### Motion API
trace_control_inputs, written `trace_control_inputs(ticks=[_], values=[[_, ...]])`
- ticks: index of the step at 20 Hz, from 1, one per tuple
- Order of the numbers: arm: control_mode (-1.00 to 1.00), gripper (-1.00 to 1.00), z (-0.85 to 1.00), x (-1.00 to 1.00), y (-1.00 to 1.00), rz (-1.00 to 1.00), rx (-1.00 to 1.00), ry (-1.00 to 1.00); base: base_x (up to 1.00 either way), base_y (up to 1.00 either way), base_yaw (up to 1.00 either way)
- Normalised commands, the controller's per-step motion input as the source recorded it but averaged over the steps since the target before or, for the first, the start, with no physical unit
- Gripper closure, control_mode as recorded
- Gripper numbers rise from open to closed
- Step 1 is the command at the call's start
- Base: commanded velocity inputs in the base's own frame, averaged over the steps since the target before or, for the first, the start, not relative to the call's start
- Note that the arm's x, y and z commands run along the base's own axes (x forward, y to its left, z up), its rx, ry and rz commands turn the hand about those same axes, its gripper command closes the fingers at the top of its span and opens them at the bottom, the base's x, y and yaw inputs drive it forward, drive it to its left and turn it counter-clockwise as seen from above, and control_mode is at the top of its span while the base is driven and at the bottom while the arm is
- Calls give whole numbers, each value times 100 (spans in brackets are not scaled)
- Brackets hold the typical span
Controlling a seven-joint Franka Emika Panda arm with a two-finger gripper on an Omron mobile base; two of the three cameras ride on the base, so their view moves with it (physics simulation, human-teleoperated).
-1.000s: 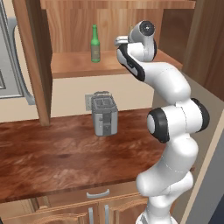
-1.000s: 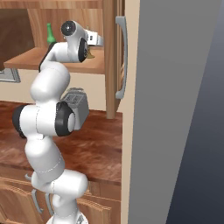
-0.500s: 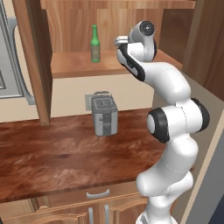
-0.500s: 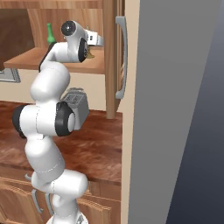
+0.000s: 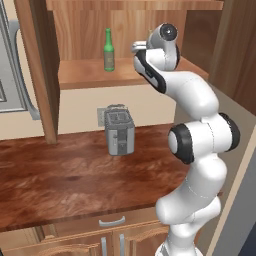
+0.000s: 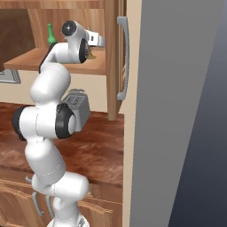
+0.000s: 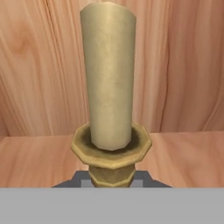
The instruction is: Get the candle and the beer from the cabinet and move them to the dining counter.
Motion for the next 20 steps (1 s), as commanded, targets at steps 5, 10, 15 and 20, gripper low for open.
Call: trace_control_inputs(ticks=[5,10,15,20], values=[[-100,100,-10,-44,6,-3,0,-6,0,0,0],[-100,100,-1,-78,19,0,0,-16,0,0,0],[-100,100,0,-95,37,0,0,-10,0,0,0],[-100,100,4,-100,12,5,0,-5,0,0,0]])
